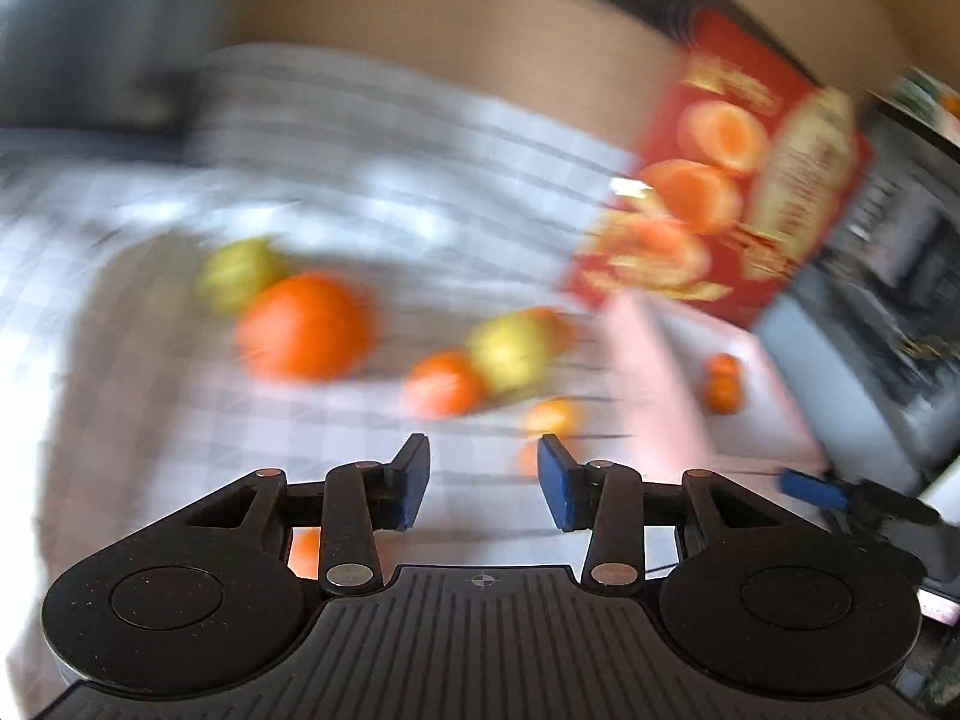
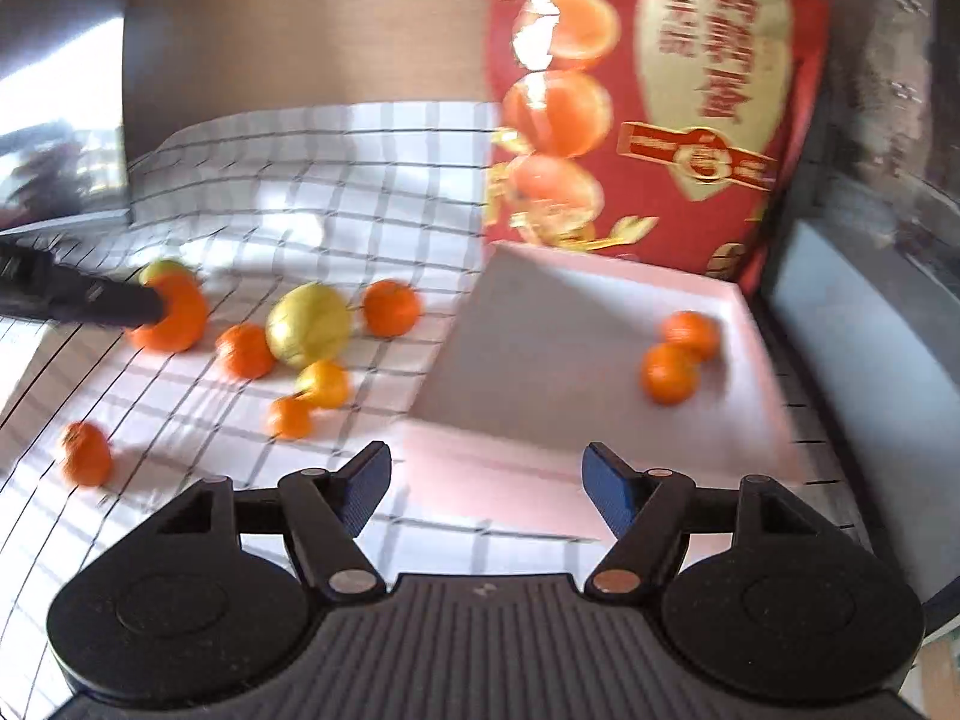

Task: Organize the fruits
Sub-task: 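Grasp another orange with the left tool while the right tool grasps a tangerine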

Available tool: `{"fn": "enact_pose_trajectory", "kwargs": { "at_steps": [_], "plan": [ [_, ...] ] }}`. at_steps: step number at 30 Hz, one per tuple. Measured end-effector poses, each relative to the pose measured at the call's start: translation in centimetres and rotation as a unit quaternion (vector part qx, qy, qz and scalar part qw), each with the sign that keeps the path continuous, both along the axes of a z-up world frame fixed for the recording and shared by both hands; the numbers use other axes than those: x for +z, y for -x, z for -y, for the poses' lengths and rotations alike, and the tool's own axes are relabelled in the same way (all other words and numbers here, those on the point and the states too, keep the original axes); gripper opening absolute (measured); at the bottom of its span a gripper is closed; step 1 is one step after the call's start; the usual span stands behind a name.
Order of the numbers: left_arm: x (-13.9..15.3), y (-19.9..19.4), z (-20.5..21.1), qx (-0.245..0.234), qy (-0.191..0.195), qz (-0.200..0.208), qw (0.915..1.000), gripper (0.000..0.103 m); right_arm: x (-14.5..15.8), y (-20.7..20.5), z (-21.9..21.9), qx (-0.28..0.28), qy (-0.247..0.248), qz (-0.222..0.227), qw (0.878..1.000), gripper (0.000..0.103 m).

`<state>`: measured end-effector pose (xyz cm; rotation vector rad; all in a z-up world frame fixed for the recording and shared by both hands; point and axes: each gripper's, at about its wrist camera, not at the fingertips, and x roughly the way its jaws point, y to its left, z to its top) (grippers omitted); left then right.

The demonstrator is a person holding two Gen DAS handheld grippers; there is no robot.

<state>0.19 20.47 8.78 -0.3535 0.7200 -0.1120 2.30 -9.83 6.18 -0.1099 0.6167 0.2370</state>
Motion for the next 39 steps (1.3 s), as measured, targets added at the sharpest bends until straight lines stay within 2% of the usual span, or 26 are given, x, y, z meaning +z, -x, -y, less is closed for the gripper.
{"fn": "enact_pose_trajectory", "kwargs": {
  "at_steps": [6,11,15,19,22,24,29,32,39],
  "plan": [
    [-1.5,3.9,-6.5,0.11,0.007,-0.025,0.9936,0.044,-1.6,1.4,-4.7,0.032,0.001,-0.022,0.999,0.075],
    [-1.7,5.6,-8.8,0.148,0.006,-0.021,0.9887,0.044,-1.9,2.4,-7.7,0.075,0.009,-0.031,0.997,0.075],
    [-2.2,5.8,-9.1,0.133,0.008,-0.025,0.9907,0.044,-2.1,2.8,-9.0,0.089,0.02,-0.032,0.995,0.075],
    [-2.6,5.1,-7.8,0.077,0.011,-0.026,0.9966,0.044,-2.6,3.2,-9.5,0.088,0.022,-0.045,0.995,0.075],
    [-2.4,4.1,-5.9,0.028,-0.012,-0.023,0.9993,0.044,-2.9,3.5,-9.6,0.093,0.027,-0.051,0.994,0.075],
    [-2.4,3.5,-4.6,0.012,-0.026,-0.021,0.9994,0.044,-3.1,3.7,-9.6,0.089,0.032,-0.05,0.994,0.075],
    [-2.6,2.6,-3.7,0.001,-0.014,-0.022,0.9996,0.044,-2.6,2.9,-10.1,0.071,0.053,-0.013,0.996,0.073],
    [-2.9,2.8,-3.7,-0.004,-0.013,-0.027,0.9996,0.044,-2.2,0.9,-10.8,0.061,0.047,-0.017,0.997,0.052],
    [-3.2,4.5,-4.8,-0.003,-0.01,-0.036,0.9993,0.044,-2.8,-4.1,-13.4,0.036,0.032,-0.021,0.999,0.052]
  ]
}}
